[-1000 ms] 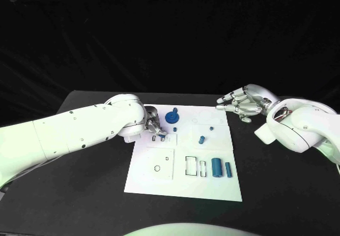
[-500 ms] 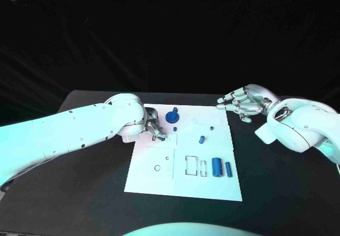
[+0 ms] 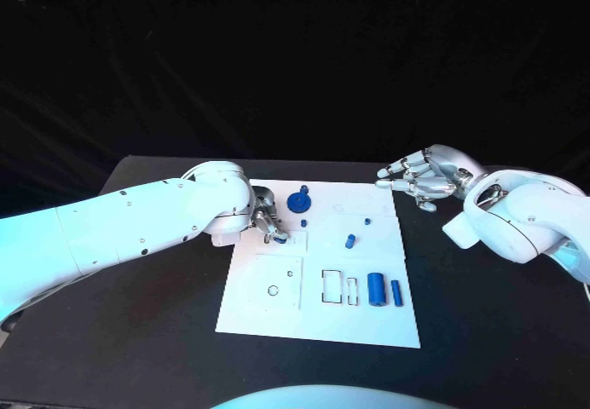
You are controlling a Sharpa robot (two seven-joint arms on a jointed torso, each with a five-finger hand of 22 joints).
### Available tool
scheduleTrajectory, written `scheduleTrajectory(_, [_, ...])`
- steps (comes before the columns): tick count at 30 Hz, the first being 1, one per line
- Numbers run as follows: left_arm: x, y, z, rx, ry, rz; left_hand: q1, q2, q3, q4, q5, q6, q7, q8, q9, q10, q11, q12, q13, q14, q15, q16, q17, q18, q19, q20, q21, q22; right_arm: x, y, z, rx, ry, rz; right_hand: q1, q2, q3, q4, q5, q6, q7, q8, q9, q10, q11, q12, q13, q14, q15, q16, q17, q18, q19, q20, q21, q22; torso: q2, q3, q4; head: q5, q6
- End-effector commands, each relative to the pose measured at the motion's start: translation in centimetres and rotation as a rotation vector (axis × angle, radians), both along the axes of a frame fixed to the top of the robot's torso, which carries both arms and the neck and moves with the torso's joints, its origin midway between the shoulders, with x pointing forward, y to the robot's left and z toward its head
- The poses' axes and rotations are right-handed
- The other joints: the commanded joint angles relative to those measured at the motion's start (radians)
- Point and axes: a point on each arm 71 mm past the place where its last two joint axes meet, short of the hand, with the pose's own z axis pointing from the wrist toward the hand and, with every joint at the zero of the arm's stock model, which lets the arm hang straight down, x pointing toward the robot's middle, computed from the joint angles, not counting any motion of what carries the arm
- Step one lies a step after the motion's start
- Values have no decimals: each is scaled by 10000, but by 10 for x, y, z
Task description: Assemble the parts on the task board
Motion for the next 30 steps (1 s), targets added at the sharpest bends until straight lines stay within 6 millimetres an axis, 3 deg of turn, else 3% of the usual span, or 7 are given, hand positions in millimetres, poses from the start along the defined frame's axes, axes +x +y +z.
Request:
scheduleTrajectory(1, [-3, 0, -5, 494, 315, 17, -65, 40, 1732, -1658, 59, 55, -67, 70, 16, 74, 22, 50, -3, 1068, 70, 24, 2629, -32, 626, 47, 3, 1812, -1, 2, 0, 26, -45, 164, 24, 109, -78, 2, 43, 58, -11, 65, 15, -71, 34, -56, -15, 387, -80, -54, -12, 128, -43, -2, -53, -9, 2, 3, -1, -3, 3])
scheduleTrajectory(10, [-2, -4, -6, 526, 313, 37, -538, 44, 1728, -1572, 30, 189, -154, 209, 158, 141, -36, 86, 5, 1068, 35, 24, 2629, -46, 656, 25, 41, 1880, -1, 3, 0, 28, -33, 192, 24, 109, -78, 2, 43, 58, -11, 65, 15, -71, 34, -56, -15, 387, -80, -54, -12, 128, -43, -2, -53, -9, 5, 8, 5, -19, 10])
scheduleTrajectory(19, [-1, -6, -7, 670, 434, -16, -1786, -34, 891, -1024, -15, 514, -311, 350, 296, 344, -156, 369, 255, 1068, -68, 24, 2629, -66, 703, -61, 94, 1972, -2, 4, 0, 43, -13, 260, 28, 118, -91, 9, 67, 60, -11, 67, 17, -85, 33, -74, -36, 386, -81, -63, -19, 129, -45, -2, -60, -17, 2, 1, 3, -28, -4])
scheduleTrajectory(30, [1, -6, -7, 682, 398, 84, -2418, 107, 232, -704, -4, 709, -381, 344, 346, 469, -219, 546, 422, 1068, -127, 24, 2629, -85, 743, -126, 141, 2053, -2, 4, 0, 54, -21, 259, 37, 125, -124, 23, 112, 51, -8, 63, 18, -133, 36, -131, -95, 370, -79, -117, -73, 147, -89, -1, -122, -122, -7, -2, 6, -33, 4])
